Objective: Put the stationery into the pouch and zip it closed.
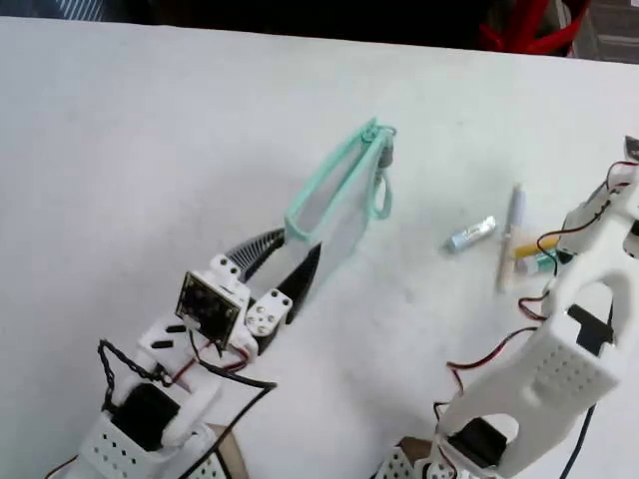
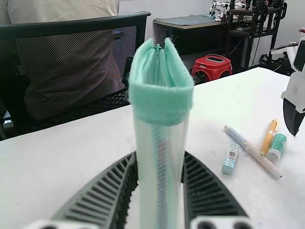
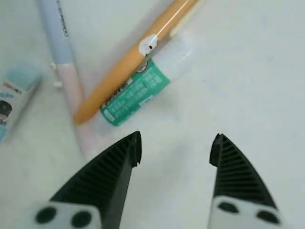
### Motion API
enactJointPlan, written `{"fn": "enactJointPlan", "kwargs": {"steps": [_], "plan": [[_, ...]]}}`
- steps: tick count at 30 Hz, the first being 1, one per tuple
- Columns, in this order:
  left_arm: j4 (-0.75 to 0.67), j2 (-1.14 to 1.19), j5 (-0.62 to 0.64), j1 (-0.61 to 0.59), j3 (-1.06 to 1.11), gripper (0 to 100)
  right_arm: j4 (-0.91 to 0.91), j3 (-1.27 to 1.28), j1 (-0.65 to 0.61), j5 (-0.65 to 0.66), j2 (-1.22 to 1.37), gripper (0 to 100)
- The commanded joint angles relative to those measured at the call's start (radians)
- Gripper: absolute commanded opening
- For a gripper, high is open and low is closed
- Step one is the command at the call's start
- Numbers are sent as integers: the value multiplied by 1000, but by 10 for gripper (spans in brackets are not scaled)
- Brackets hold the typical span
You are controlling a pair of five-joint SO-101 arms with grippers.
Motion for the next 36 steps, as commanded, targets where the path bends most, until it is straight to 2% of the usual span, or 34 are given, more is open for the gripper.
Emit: {"fn": "enactJointPlan", "kwargs": {"steps": [1,8,25,36], "plan": [[-11,8,-9,-12,-2,127,-16,-14,12,-80,10,233],[-9,8,-9,-12,-2,127,-81,-14,47,-204,24,233],[-9,8,-11,-12,-2,128,-85,-5,51,-219,27,233],[-9,8,-11,-12,-2,128,-223,-12,42,-443,61,233]]}}
